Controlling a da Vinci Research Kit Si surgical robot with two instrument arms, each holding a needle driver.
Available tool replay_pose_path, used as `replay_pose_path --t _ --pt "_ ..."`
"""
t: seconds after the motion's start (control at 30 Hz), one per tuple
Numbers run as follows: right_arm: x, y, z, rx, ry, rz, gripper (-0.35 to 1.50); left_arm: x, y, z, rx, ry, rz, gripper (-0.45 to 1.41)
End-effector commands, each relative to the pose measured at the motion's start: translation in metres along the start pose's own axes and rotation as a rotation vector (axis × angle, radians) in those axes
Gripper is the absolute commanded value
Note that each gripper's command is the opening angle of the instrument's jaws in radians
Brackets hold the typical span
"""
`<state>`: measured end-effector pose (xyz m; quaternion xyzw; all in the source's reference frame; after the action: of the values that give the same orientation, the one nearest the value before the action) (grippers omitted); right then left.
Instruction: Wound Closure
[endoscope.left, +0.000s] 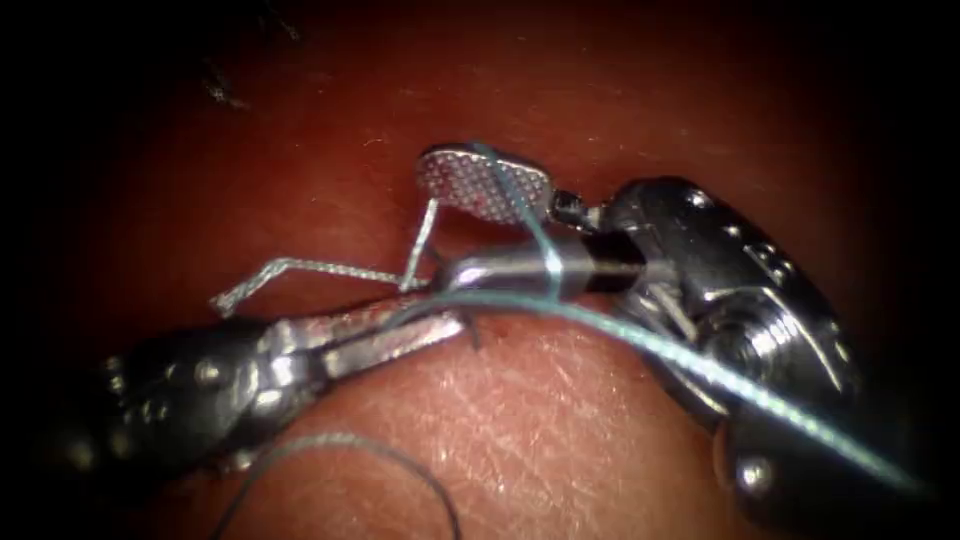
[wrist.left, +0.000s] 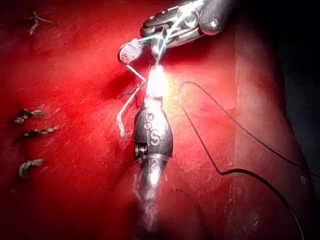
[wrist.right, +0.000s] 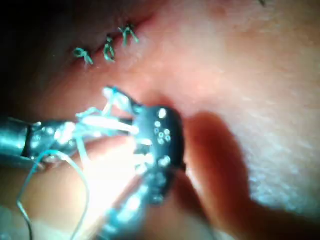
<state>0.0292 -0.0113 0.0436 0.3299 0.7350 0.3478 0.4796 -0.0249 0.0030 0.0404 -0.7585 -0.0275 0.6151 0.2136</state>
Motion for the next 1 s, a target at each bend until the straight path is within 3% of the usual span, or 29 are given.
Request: replay_pose_path --t 0.03,0.53,0.73,1.0 --pt "-0.0009 0.0004 0.0003 0.004 -0.002 0.007 0.54 -0.0009 0.0005 0.0003 -0.003 0.0 -0.004 -0.45" --pt "-0.0019 0.0005 0.0007 -0.014 0.01 0.058 0.56 -0.0016 0.0006 0.0025 -0.017 -0.001 -0.003 -0.45" --pt "-0.0023 0.0008 0.0004 -0.018 0.013 0.071 0.59 -0.0034 0.0017 0.0037 -0.045 -0.017 -0.012 -0.45" --pt "-0.0026 0.0013 0.0002 -0.081 -0.091 0.02 0.61 -0.0028 0.0028 0.0031 -0.063 -0.017 -0.024 -0.45"
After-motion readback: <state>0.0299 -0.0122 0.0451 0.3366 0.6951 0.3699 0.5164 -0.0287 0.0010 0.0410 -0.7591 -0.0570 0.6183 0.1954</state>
